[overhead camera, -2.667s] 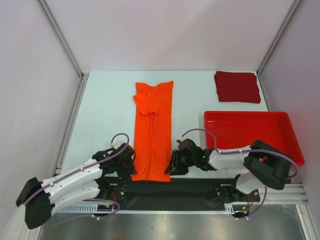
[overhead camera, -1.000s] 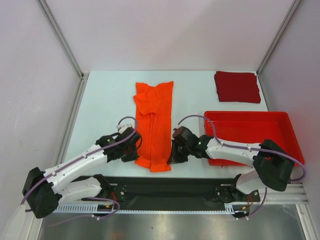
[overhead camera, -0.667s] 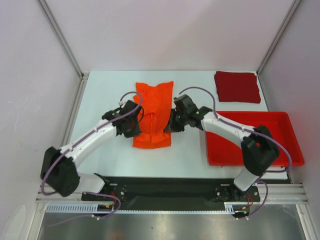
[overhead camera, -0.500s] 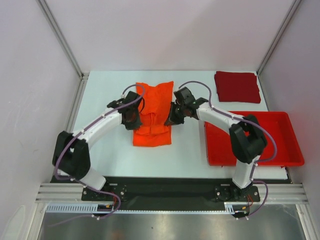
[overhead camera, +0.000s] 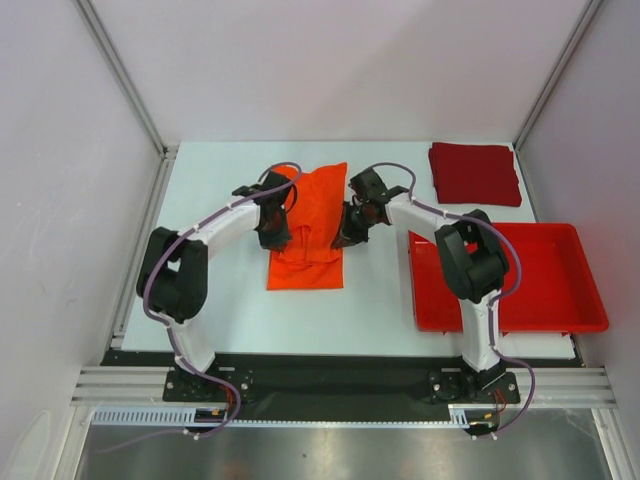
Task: Fold and stack the t-shirts
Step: Fold the tshirt
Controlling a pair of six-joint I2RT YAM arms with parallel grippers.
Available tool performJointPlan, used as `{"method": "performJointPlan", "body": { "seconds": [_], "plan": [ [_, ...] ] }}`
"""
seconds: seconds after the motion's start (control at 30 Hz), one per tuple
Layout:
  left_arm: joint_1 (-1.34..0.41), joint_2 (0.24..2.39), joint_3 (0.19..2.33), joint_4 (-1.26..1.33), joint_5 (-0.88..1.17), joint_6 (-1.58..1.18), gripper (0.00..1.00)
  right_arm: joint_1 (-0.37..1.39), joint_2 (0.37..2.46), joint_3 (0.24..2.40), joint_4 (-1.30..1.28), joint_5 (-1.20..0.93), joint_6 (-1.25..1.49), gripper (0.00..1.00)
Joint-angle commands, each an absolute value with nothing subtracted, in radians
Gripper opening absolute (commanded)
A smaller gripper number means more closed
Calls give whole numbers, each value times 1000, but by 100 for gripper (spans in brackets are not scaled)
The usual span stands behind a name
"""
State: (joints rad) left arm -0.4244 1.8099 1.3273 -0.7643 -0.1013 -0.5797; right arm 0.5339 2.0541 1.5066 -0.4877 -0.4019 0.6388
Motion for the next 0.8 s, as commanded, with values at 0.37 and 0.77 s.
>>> {"method": "performJointPlan", "body": {
  "seconds": [0.37,0.77],
  "plan": [
    [-377,1884,1422,-756,-130,-571,0,477,2177,1684,-512,-489,598,2],
    [-365,1829,1480,-739,-193,-549,50,466,2154,1744,-603,-433,525,32]
  ]
}}
